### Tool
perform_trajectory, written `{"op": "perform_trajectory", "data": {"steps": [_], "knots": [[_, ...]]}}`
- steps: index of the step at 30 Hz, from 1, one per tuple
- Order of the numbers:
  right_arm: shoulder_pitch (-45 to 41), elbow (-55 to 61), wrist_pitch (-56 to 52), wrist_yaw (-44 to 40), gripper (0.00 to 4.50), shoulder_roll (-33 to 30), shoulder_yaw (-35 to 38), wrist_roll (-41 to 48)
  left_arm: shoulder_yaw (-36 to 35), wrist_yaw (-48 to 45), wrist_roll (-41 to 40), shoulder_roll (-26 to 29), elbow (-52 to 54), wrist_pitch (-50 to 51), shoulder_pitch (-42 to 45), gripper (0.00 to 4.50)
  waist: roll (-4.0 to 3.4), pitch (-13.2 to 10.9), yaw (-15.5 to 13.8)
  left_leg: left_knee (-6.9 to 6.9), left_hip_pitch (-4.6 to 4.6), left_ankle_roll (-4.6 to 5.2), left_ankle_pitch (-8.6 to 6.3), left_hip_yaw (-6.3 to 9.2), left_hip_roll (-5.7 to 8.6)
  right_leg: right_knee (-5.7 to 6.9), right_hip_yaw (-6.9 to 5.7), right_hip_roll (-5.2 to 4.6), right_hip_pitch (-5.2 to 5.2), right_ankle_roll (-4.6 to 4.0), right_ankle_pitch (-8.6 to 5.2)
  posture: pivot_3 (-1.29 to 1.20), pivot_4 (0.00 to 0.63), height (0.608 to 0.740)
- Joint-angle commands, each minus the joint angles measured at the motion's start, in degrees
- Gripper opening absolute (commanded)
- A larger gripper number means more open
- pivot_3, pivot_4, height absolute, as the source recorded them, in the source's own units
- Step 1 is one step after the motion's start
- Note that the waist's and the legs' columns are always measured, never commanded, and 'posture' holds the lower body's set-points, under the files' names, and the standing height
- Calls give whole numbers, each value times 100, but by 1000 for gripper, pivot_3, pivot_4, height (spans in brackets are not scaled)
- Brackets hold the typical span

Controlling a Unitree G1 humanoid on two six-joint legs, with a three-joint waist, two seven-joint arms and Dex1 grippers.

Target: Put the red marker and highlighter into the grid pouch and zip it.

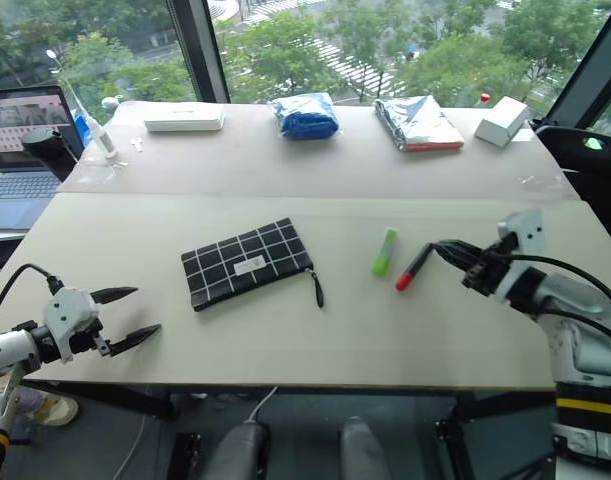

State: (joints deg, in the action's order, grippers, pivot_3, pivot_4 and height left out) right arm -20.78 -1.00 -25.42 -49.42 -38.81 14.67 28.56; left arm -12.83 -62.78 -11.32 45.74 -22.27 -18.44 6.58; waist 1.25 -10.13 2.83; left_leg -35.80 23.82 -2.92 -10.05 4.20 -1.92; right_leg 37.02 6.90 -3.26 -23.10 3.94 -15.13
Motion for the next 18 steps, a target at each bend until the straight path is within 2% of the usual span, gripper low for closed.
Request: {"op": "perform_trajectory", "data": {"steps": [1,6,9,13,18], "knots": [[-332,566,-209,132,17,268,-360,168,179,-73,177,90,-310,-522,268,4500,0,0,11,0,0,0,0,0,-1,1,0,0,-1,0,0,0,150,740],[-1109,537,-185,480,17,1044,-1765,-698,717,65,892,170,-982,-1479,869,4500,-1,0,17,3,1,1,0,2,1,7,-1,0,-4,-24,14,0,150,740],[-1396,297,-215,734,17,1397,-2346,-1195,900,312,1181,199,-1338,-1903,1175,4500,-2,1,-31,1,-2,1,0,3,2,10,-3,0,-3,-16,10,0,150,740],[-1744,-245,-256,1216,17,1795,-2794,-1798,1076,496,1250,126,-1473,-2109,1389,4500,-2,1,-73,-5,0,1,0,3,5,12,-6,-4,-1,-31,20,0,150,740],[-2012,-1009,52,1551,17,1971,-3193,-2567,1211,551,1165,31,-1364,-2111,1406,4500,-4,2,-68,-5,-2,1,1,4,3,19,-9,-2,-3,-32,20,0,150,740]]}}
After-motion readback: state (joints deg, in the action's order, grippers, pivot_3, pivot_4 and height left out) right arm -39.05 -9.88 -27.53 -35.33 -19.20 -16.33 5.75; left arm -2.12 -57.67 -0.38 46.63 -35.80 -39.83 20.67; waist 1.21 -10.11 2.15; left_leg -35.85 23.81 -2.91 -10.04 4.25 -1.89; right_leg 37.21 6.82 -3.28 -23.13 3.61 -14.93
